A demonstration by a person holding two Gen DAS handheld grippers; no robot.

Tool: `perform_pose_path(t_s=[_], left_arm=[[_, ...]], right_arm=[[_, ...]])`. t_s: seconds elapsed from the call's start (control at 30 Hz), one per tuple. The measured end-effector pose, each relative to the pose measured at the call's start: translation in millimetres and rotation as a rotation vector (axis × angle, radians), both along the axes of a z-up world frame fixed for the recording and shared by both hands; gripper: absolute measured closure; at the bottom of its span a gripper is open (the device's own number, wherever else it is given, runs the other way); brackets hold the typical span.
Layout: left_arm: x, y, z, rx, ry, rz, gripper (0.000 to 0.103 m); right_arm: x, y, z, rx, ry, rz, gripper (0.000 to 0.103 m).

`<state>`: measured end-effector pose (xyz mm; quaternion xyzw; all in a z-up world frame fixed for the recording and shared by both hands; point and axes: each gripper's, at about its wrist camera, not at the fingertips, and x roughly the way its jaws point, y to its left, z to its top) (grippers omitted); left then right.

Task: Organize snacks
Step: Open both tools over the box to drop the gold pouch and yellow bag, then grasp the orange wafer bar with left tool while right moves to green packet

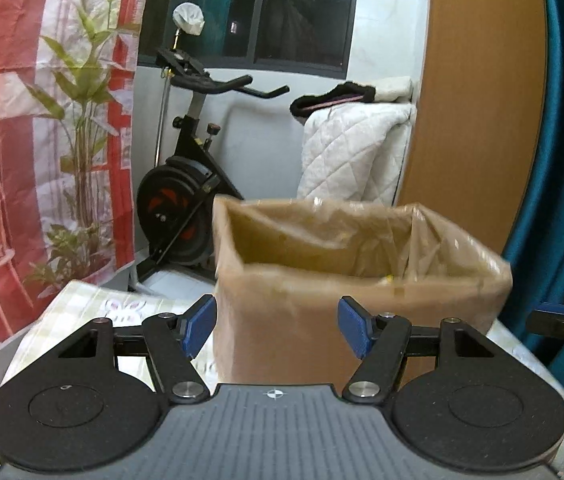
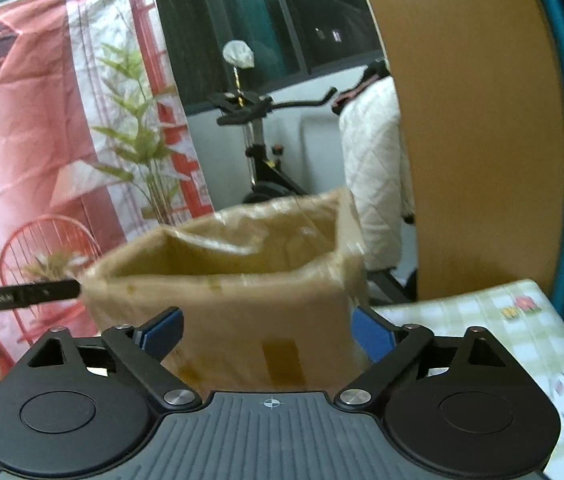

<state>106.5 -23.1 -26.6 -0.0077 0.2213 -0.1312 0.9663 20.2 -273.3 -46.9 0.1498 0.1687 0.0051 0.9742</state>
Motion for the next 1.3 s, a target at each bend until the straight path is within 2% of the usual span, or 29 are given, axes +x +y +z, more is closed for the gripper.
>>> perform_pose_path(t_s=[0.2,0.27,0.33,0.4,0.53,0.7,0.83,1.0,1.3], left_arm=[[-23,8,-27,-0.02,0.054,0.02,0.034],[-28,11,-35,-0.032,0.078,0.022,0.034],[-32,12,-44,-0.046,0.104,0.024,0.035],[-34,12,-51,-0.057,0.131,0.023,0.035],[-40,7,-62,-0.066,0.153,0.014,0.035],[-42,-2,-69,-0.059,0.156,-0.009,0.035],[-45,-13,-79,-0.05,0.173,-0.044,0.036],[-42,-34,-101,-0.023,0.22,-0.103,0.036],[-35,-86,-138,0.134,0.265,-0.21,0.036]], right_arm=[[-35,11,-40,0.0,0.075,0.001,0.013],[-42,16,-52,-0.009,0.101,0.006,0.016],[-46,22,-61,-0.022,0.126,0.009,0.029],[-47,26,-69,-0.021,0.15,0.013,0.034],[-48,34,-74,-0.045,0.165,0.015,0.053],[-46,37,-76,-0.052,0.174,0.01,0.064],[-42,35,-81,-0.064,0.188,-0.001,0.069],[-39,34,-91,-0.075,0.199,-0.013,0.071],[-36,32,-101,-0.021,0.201,-0.017,0.072]])
